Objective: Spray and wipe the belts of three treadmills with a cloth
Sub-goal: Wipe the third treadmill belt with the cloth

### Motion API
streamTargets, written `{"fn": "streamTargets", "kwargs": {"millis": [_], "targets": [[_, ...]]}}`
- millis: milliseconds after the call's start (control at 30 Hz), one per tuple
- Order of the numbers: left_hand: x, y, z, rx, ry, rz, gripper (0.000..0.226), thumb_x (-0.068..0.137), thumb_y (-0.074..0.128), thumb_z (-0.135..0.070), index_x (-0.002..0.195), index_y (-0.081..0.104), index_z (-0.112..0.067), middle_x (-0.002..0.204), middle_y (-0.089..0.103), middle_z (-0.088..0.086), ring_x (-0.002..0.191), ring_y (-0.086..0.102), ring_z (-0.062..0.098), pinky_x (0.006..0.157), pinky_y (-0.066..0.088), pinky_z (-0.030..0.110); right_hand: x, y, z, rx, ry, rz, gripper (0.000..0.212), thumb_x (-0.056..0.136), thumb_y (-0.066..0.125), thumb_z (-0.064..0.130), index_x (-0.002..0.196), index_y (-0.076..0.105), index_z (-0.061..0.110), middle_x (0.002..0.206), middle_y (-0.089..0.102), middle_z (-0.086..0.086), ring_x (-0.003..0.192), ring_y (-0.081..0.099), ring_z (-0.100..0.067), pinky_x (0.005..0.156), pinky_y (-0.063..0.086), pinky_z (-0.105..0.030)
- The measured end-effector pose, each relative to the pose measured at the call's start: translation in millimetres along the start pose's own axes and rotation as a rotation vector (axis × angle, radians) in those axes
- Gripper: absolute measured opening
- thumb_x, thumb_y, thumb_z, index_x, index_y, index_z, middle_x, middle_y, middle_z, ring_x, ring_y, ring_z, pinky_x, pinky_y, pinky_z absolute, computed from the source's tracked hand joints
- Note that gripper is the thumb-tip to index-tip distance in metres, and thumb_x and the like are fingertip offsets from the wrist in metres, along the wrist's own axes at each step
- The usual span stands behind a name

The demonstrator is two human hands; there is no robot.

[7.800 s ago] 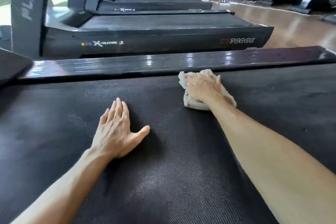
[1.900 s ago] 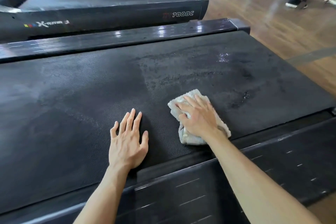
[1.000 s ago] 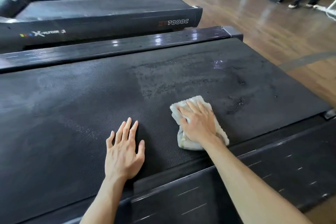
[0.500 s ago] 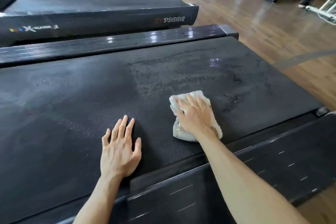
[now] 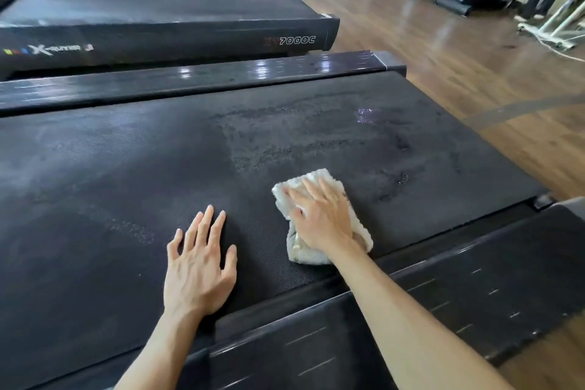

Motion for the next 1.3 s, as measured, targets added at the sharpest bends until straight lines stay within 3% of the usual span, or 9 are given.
{"fn": "streamTargets", "kwargs": {"millis": [133, 300, 467, 533, 600, 800, 967, 1067, 1300], "targets": [[1, -4, -1, -0.016, 0.000, 0.015, 0.077, 0.088, 0.018, -0.058, 0.159, 0.029, -0.028, 0.170, 0.012, -0.008, 0.156, 0.006, 0.010, 0.125, 0.007, 0.042, -47, 0, -15, -0.064, -0.157, 0.030, 0.048, 0.100, 0.026, 0.051, 0.137, 0.056, 0.048, 0.154, 0.043, 0.016, 0.147, 0.032, -0.018, 0.116, 0.028, -0.044], [46, -12, 3, -0.086, -0.037, -0.009, 0.071, 0.092, 0.042, -0.054, 0.155, 0.037, -0.023, 0.168, 0.018, -0.004, 0.156, 0.010, 0.012, 0.125, 0.009, 0.041, 0, -14, -66, -0.078, 0.176, -0.070, 0.053, 0.097, 0.020, 0.054, 0.131, 0.061, 0.046, 0.134, 0.051, 0.016, 0.129, 0.043, -0.017, 0.110, 0.034, -0.043], [76, 2, 13, -0.028, -0.041, 0.015, 0.071, 0.099, 0.037, -0.055, 0.161, 0.019, -0.024, 0.170, 0.006, -0.008, 0.156, 0.000, 0.009, 0.126, 0.000, 0.041, 34, -13, 4, -0.044, -0.093, -0.040, 0.031, 0.099, 0.029, 0.042, 0.109, 0.059, 0.042, 0.119, 0.054, 0.017, 0.122, 0.042, -0.017, 0.107, 0.035, -0.041], [76, 5, 16, 0.006, -0.033, -0.016, 0.075, 0.095, 0.024, -0.061, 0.161, 0.021, -0.026, 0.170, 0.008, -0.009, 0.156, 0.002, 0.009, 0.126, 0.002, 0.040, 8, -2, 6, 0.013, -0.180, 0.010, 0.036, 0.094, 0.031, 0.044, 0.118, 0.058, 0.045, 0.135, 0.053, 0.017, 0.134, 0.038, -0.017, 0.114, 0.032, -0.044], [76, 5, 15, 0.013, -0.027, -0.031, 0.080, 0.089, 0.019, -0.063, 0.160, 0.023, -0.026, 0.169, 0.012, -0.008, 0.156, 0.004, 0.010, 0.125, 0.004, 0.041, -16, 0, -23, 0.038, -0.115, -0.020, 0.047, 0.092, 0.032, 0.046, 0.129, 0.061, 0.045, 0.146, 0.051, 0.012, 0.142, 0.036, -0.018, 0.117, 0.030, -0.045], [75, 3, 13, 0.004, -0.036, -0.034, 0.070, 0.097, 0.032, -0.057, 0.158, 0.027, -0.023, 0.169, 0.016, -0.006, 0.156, 0.008, 0.012, 0.125, 0.007, 0.043, 41, -15, -39, 0.101, 0.186, -0.107, 0.065, 0.096, 0.010, 0.065, 0.122, 0.067, 0.047, 0.128, 0.057, 0.017, 0.132, 0.044, -0.017, 0.114, 0.029, -0.044], [75, 1, 12, -0.006, -0.041, -0.035, 0.071, 0.094, 0.028, -0.058, 0.157, 0.029, -0.026, 0.168, 0.017, -0.009, 0.155, 0.009, 0.011, 0.125, 0.008, 0.042, 37, -18, 39, 0.148, -0.133, 0.029, 0.050, 0.100, 0.022, 0.060, 0.119, 0.065, 0.044, 0.132, 0.056, 0.012, 0.137, 0.033, -0.022, 0.116, 0.025, -0.045], [76, 3, 13, -0.008, -0.029, -0.047, 0.078, 0.088, 0.020, -0.062, 0.157, 0.029, -0.026, 0.168, 0.018, -0.008, 0.155, 0.009, 0.011, 0.124, 0.008, 0.042, -6, -18, 24, 0.150, -0.262, 0.078, 0.043, 0.100, 0.034, 0.049, 0.135, 0.059, 0.045, 0.152, 0.044, 0.017, 0.148, 0.025, -0.014, 0.124, 0.017, -0.040], [76, 5, 16, 0.017, -0.026, -0.039, 0.080, 0.088, 0.016, -0.061, 0.159, 0.025, -0.025, 0.169, 0.014, -0.007, 0.156, 0.007, 0.011, 0.125, 0.006, 0.042, 88, -15, -30, 0.039, 0.080, 0.032, 0.057, 0.099, 0.017, 0.058, 0.137, 0.057, 0.046, 0.148, 0.051, 0.018, 0.142, 0.034, -0.014, 0.118, 0.026, -0.043]]}}
Point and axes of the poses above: each hand's wrist, its own x-axis towards the middle knuckle, its own y-axis out of the palm, z = x × y, the point moved 4 cm from there along x, towards the middle knuckle
